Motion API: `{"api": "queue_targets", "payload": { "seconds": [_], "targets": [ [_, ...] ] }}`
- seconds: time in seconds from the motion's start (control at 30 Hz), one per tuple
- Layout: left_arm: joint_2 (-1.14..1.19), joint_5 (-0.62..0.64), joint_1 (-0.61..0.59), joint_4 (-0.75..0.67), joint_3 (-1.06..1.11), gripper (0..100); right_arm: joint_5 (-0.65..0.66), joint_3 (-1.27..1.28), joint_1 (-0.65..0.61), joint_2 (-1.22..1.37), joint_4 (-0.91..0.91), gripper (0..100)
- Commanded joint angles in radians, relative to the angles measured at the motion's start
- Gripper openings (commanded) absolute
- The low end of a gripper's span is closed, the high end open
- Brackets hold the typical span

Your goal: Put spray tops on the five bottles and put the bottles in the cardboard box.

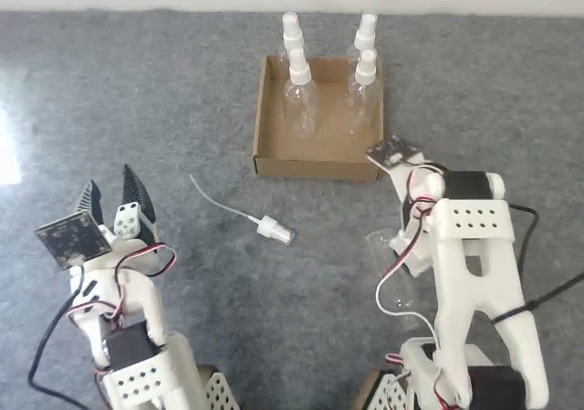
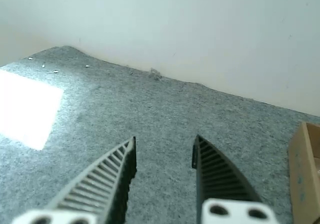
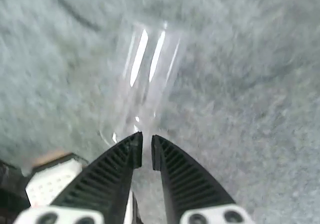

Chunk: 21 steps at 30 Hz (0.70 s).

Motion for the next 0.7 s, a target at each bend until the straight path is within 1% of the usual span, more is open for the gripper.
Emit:
{"api": "queue_targets", "payload": {
  "seconds": [0.0,0.17,0.27,0.37,0.5,0.67],
  "targets": [
    [-0.021,-0.009,-0.002,-0.031,-0.012,17,0.11,0.006,0.084,-0.048,0.007,1.3],
    [-0.021,-0.009,-0.002,-0.031,-0.012,17,0.285,0.063,0.179,-0.048,0.007,1.3],
    [-0.021,-0.009,-0.002,-0.031,-0.012,17,0.402,0.109,0.213,-0.048,0.002,1.3],
    [-0.021,-0.009,-0.002,-0.031,-0.012,17,0.5,0.181,0.232,-0.048,-0.073,1.3],
    [-0.021,-0.009,-0.002,-0.031,-0.012,17,0.516,0.273,0.229,-0.048,-0.173,1.3],
    [-0.021,-0.009,-0.002,-0.031,-0.012,17,0.516,0.331,0.206,-0.048,-0.214,1.3]
  ]
}}
